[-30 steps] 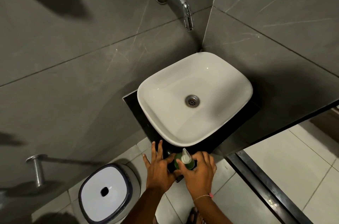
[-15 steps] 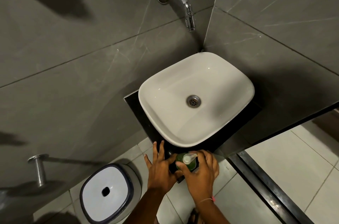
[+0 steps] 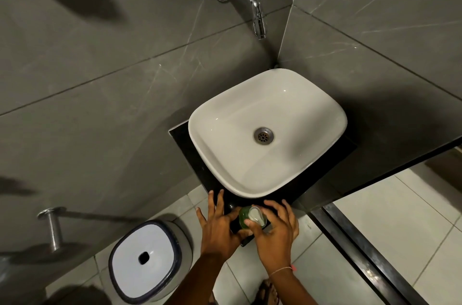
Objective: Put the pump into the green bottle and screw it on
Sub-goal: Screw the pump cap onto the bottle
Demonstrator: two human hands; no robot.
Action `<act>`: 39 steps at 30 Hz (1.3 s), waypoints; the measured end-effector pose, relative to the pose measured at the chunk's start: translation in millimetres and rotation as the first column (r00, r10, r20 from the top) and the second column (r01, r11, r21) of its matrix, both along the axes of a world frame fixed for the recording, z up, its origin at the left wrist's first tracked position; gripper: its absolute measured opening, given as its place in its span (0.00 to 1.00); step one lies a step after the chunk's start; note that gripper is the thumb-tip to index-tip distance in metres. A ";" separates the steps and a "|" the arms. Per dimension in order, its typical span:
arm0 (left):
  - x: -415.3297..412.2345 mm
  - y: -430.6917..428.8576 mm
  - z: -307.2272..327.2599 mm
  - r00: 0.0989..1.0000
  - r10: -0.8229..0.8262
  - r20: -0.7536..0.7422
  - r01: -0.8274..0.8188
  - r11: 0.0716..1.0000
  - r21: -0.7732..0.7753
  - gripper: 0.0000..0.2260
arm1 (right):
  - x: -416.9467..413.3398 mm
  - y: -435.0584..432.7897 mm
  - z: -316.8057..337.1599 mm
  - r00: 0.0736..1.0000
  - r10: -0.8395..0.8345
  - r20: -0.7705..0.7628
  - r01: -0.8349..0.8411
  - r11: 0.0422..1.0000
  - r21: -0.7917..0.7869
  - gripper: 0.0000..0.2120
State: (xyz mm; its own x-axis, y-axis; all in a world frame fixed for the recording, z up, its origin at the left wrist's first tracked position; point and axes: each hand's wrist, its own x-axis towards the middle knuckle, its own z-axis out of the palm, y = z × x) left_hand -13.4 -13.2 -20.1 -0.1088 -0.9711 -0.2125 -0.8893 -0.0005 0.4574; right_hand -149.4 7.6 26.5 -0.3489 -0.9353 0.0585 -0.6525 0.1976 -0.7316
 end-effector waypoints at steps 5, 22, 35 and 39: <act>0.9 -0.5 -2.5 1.000 -0.002 0.003 0.002 1.000 0.002 0.24 | 10.1 -4.5 3.7 0.996 -0.087 -0.005 0.088 0.992 0.089 0.19; -0.4 0.3 -2.2 0.998 -0.007 0.057 0.008 1.000 -0.002 0.27 | 6.7 3.0 -3.4 0.997 -0.073 -0.038 0.073 0.997 0.007 0.17; 1.4 -0.2 2.8 1.000 -0.004 0.018 0.004 1.000 -0.015 0.28 | -23.9 6.5 19.8 0.966 0.240 -0.098 -0.247 0.967 -0.059 0.25; 1.4 -0.3 2.0 1.000 -0.010 0.025 0.010 1.000 0.002 0.30 | -32.0 -9.2 35.7 0.918 0.347 -0.192 -0.368 0.926 -0.082 0.13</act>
State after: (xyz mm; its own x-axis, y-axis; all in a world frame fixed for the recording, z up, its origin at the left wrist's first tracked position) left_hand -11.9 -13.5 -18.1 -0.1132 -0.9695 -0.2172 -0.9003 0.0077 0.4352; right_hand -181.4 -1.6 62.2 0.0323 -0.9791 0.2006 -0.7810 -0.1500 -0.6063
